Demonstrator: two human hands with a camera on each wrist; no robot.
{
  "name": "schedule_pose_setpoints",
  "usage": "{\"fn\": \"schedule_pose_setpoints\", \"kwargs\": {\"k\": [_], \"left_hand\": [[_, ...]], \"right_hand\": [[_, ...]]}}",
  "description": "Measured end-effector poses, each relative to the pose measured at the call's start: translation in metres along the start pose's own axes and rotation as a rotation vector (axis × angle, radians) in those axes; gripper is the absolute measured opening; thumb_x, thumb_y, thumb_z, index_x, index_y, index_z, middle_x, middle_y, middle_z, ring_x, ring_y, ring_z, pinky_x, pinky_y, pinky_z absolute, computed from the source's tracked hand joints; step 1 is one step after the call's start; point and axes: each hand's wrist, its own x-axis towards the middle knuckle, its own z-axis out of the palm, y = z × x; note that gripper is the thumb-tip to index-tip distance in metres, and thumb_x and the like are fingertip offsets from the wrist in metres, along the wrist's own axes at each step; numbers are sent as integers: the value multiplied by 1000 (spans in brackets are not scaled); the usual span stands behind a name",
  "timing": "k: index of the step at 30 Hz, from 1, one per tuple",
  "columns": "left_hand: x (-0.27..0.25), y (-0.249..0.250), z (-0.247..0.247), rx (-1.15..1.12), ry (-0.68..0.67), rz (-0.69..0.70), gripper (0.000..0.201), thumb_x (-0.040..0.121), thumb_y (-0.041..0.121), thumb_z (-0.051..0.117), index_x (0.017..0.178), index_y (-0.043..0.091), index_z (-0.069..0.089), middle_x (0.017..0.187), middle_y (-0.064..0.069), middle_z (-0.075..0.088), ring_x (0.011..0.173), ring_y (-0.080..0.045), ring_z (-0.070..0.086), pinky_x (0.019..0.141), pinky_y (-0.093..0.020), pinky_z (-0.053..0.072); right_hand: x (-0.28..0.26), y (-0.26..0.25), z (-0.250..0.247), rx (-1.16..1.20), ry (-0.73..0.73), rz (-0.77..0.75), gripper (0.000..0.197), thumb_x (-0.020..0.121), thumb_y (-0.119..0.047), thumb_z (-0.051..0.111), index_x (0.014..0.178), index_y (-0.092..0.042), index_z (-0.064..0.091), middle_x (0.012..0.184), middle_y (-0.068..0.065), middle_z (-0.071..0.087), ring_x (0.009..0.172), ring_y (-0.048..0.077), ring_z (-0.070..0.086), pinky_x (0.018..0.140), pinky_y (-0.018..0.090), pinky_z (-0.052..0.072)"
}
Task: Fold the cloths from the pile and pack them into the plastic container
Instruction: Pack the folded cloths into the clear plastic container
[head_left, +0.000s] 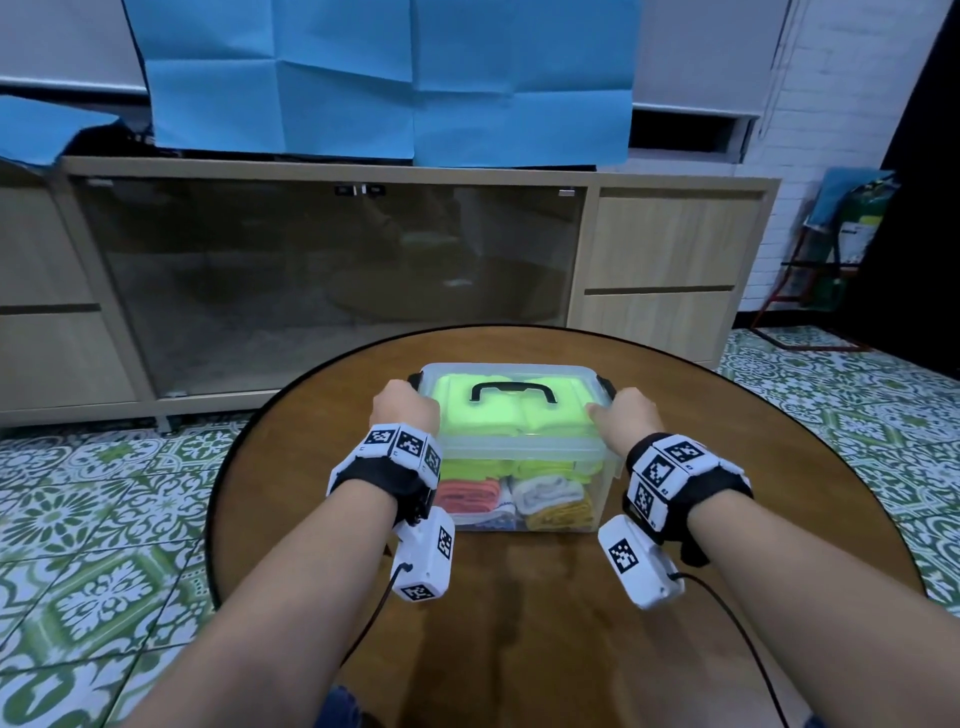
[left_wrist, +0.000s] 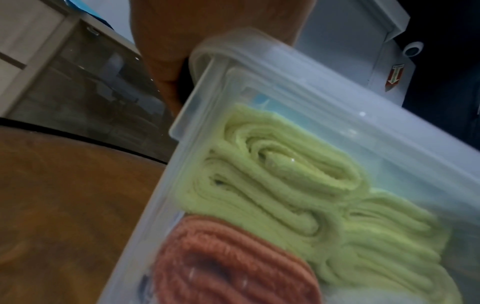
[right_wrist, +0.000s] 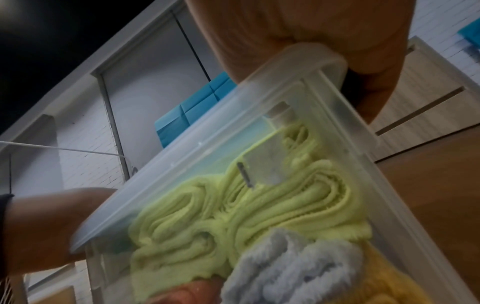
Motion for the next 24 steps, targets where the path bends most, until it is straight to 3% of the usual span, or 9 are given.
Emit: {"fn": "schedule_pose_setpoints", "kwargs": {"k": [3, 5, 8, 16, 21, 24], "left_hand": [[3, 0, 1, 16, 8, 9, 16, 89, -1, 41, 84, 1, 55, 64, -4, 46, 51, -16, 41, 42, -24, 28], [5, 1, 2, 30, 21, 18, 18, 88, -2, 41, 80, 3, 56, 63, -4, 46, 50, -16, 41, 42, -24, 28], [5, 3, 3, 95, 28, 36, 26, 88, -2, 42, 65, 9, 46, 62, -4, 45, 50, -16, 41, 43, -24, 30], [6, 3, 8, 166, 30, 73, 27, 89, 8, 46, 62, 9, 43, 60, -3, 46, 47, -15, 40, 42, -21, 29], [3, 7, 2, 295, -35, 127, 28, 89, 7, 41, 61, 8, 41, 60, -3, 45, 48, -16, 40, 43, -22, 29], [2, 11, -8, 485, -105, 183, 24, 94, 14, 37, 79, 7, 53, 64, -2, 47, 54, -17, 47, 44, -22, 31]], "right_hand": [[2, -2, -1, -36, -26, -47, 37, 97, -24, 47, 120, 5, 52, 99, 17, 61, 89, 32, 57, 66, 30, 43], [4, -2, -2, -74, -19, -79, 40, 98, -25, 46, 128, 1, 49, 115, 20, 60, 98, 33, 59, 73, 32, 46], [4, -1, -3, -120, -31, -104, 44, 98, -26, 44, 136, -3, 42, 125, 20, 56, 105, 32, 58, 82, 34, 48], [7, -1, -1, -232, -58, -141, 44, 101, -26, 36, 140, -5, 37, 135, 20, 45, 104, 32, 58, 89, 37, 47], [6, -1, -6, -413, -69, -216, 46, 101, -32, 28, 140, -8, 37, 122, 18, 56, 101, 30, 58, 71, 31, 43], [7, 1, -18, -554, -109, -245, 48, 101, -38, 22, 139, -13, 39, 123, 14, 57, 105, 28, 57, 74, 32, 44]]}}
